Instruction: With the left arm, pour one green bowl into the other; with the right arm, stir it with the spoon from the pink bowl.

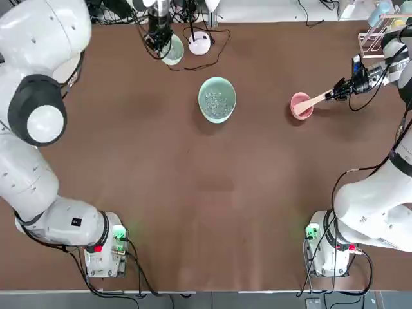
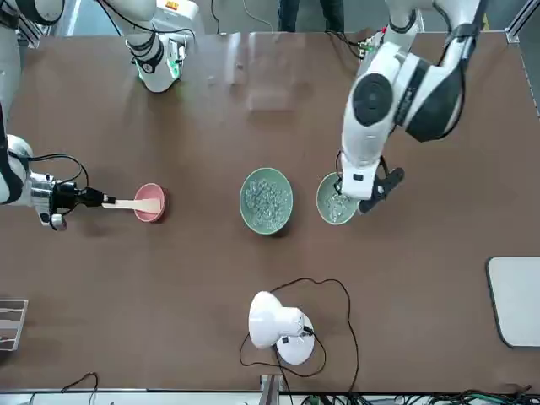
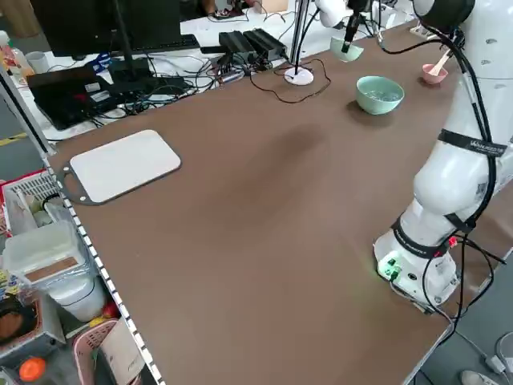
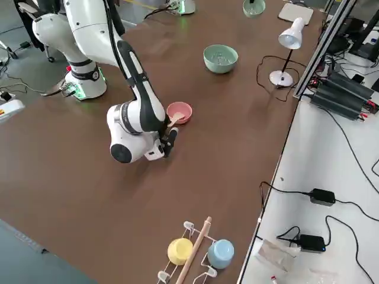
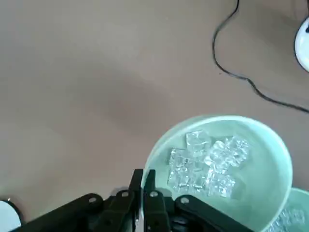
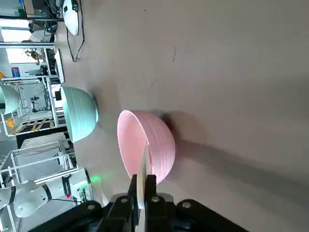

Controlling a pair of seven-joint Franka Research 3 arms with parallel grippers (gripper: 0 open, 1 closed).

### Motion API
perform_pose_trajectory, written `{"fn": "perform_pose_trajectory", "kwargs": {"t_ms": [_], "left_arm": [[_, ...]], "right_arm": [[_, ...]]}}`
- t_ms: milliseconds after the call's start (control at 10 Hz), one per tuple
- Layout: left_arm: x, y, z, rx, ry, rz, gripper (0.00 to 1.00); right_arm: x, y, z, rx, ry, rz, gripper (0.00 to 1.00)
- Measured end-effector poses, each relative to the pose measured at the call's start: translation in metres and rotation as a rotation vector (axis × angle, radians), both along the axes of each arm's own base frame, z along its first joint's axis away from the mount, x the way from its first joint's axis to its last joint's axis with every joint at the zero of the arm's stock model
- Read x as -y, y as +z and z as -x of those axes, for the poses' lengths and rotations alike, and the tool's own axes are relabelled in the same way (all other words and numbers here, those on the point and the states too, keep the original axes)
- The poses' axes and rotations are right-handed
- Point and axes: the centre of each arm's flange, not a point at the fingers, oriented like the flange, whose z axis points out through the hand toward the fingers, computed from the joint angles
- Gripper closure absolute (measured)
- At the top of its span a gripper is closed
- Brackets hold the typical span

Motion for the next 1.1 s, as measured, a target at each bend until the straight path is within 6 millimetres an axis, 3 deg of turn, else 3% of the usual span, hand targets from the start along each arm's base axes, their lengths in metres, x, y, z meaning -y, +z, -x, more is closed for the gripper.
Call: {"fn": "perform_pose_trajectory", "kwargs": {"t_ms": [300,500,900,1100], "left_arm": [[0.05,-0.018,-0.001,0.137,0.093,-0.124,0.96],[0.089,-0.043,0.018,0.192,0.107,-0.199,0.96],[0.136,-0.082,0.031,0.327,0.124,-0.335,0.96],[0.17,-0.1,0.06,0.394,0.104,-0.383,0.96]], "right_arm": [[0.0,0.0,0.0,0.001,0.002,-0.004,0.95],[-0.002,0.003,-0.001,0.002,0.01,-0.018,0.95],[0.001,0.039,-0.02,0.014,0.053,-0.077,0.95],[0.003,0.061,-0.033,-0.039,0.039,-0.081,0.95]]}}
